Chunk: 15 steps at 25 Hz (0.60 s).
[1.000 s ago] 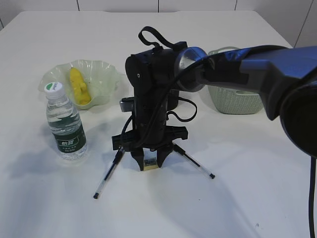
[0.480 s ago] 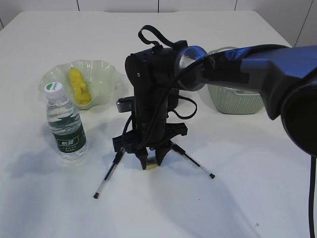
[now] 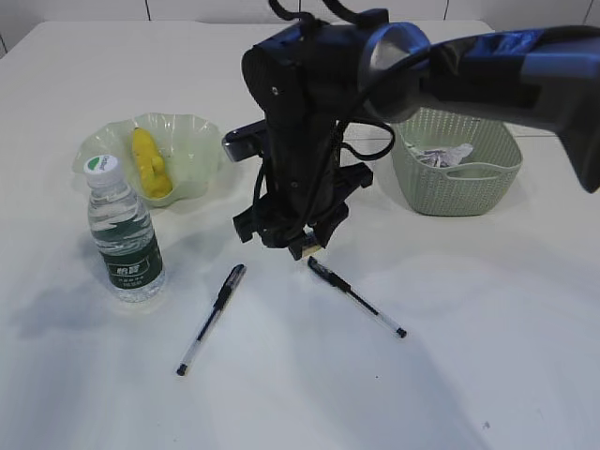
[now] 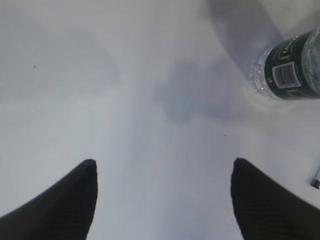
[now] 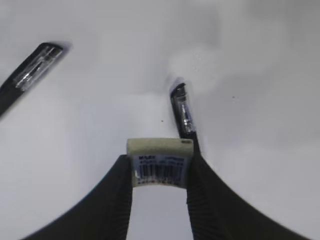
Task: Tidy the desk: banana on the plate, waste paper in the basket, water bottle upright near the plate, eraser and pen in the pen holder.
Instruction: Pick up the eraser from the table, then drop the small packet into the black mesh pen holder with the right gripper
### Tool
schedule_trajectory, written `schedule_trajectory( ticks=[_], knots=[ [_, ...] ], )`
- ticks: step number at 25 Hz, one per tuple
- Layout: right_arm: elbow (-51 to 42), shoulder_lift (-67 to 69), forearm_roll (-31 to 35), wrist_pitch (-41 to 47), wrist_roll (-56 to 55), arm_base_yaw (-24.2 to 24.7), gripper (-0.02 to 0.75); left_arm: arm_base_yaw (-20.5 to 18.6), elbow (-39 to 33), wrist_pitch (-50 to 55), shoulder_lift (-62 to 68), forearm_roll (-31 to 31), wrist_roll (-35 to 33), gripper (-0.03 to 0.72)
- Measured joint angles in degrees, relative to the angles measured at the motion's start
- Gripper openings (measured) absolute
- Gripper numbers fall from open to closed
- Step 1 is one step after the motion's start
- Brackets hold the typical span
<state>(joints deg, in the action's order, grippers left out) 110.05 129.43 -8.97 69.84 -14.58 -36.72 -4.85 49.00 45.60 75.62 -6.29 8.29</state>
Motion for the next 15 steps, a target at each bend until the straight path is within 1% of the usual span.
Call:
schedule_trajectory(
  ticks=[4, 8, 11, 15],
  knots=[
    [-0.3, -1.9, -3.6, 0.0, 0.1, 0.0, 0.249, 0.0, 0.0, 0.2, 0.0, 0.0, 0.0, 0.592],
    [-0.5, -3.5, -4.9, 0.0, 0.2, 1.0, 0.249, 0.0, 0.0, 0.4, 0.0, 0.0, 0.0, 0.591],
    [-0.8, -4.8, -5.0, 0.0, 0.2, 3.3, 0.249, 0.0, 0.0, 0.4, 0.0, 0.0, 0.0, 0.591],
    [-0.8, -6.3, -3.4, 0.0, 0.6, 8.2, 0.249, 0.0, 0.0, 0.4, 0.0, 0.0, 0.0, 0.591]
  ],
)
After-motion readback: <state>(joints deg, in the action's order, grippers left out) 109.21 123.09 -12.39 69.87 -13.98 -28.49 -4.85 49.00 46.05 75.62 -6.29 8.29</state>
